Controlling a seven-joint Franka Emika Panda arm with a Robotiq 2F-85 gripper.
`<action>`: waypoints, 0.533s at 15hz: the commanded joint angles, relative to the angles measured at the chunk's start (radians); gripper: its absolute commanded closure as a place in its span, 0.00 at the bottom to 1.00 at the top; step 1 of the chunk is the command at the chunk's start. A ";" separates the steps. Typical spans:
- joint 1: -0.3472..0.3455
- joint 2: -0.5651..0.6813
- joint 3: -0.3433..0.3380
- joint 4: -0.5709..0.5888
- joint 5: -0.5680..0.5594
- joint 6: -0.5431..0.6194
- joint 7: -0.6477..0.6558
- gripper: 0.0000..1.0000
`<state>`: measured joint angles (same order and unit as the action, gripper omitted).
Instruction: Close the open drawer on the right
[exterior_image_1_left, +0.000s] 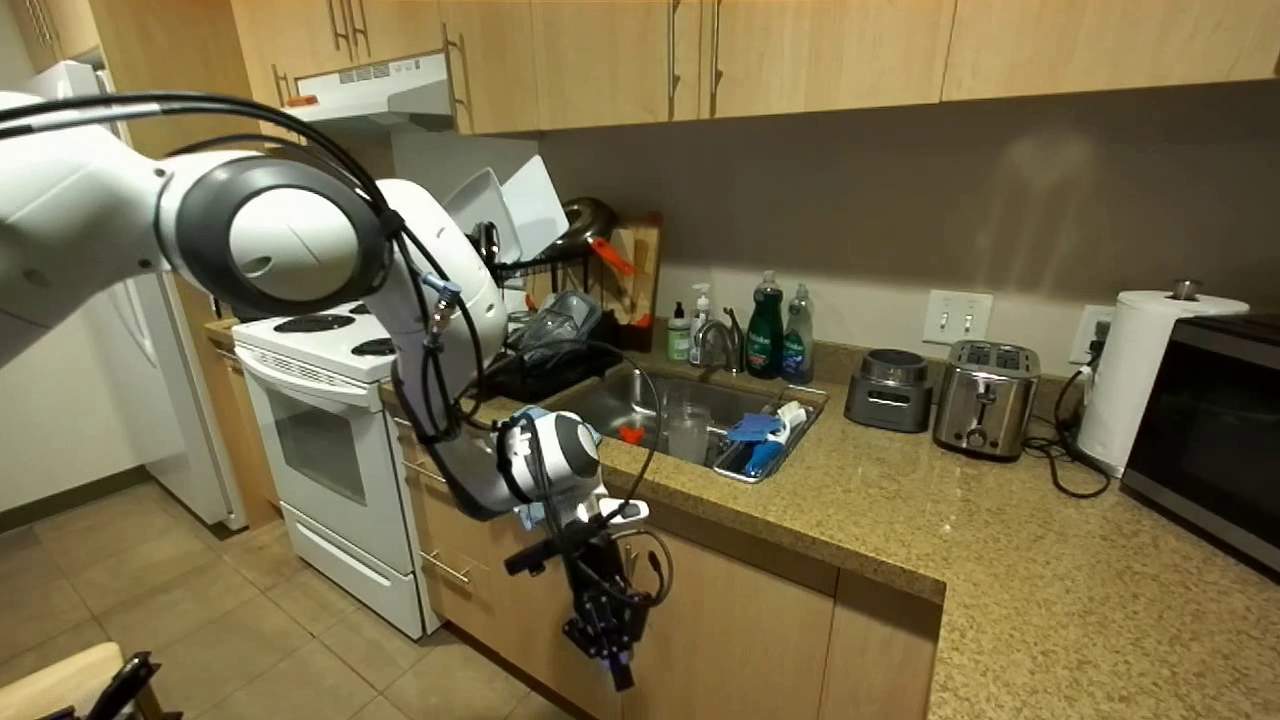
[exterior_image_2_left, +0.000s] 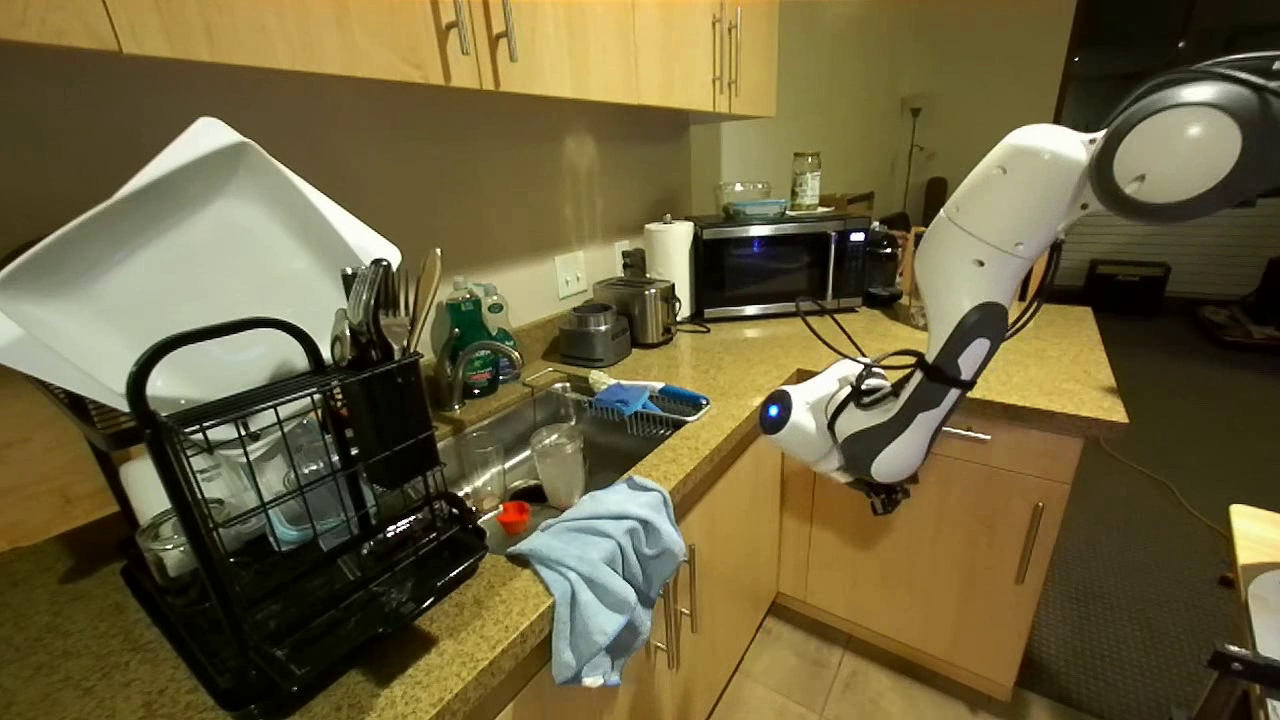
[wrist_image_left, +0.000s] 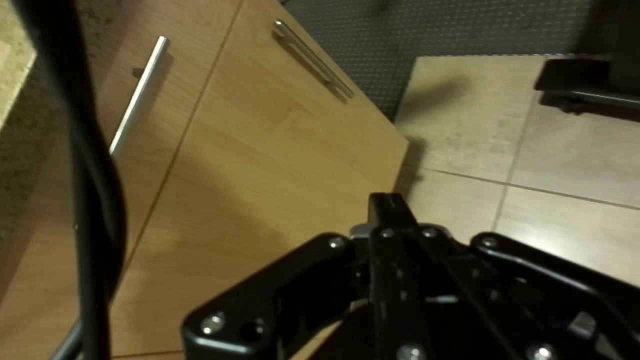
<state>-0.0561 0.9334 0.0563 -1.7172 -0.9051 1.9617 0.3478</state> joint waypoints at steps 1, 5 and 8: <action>0.031 -0.186 0.068 -0.142 0.205 0.024 -0.107 1.00; 0.062 -0.362 0.116 -0.200 0.497 -0.004 -0.252 1.00; 0.059 -0.482 0.135 -0.221 0.721 -0.048 -0.369 1.00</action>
<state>0.0195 0.5939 0.1784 -1.8593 -0.3532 1.9396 0.0975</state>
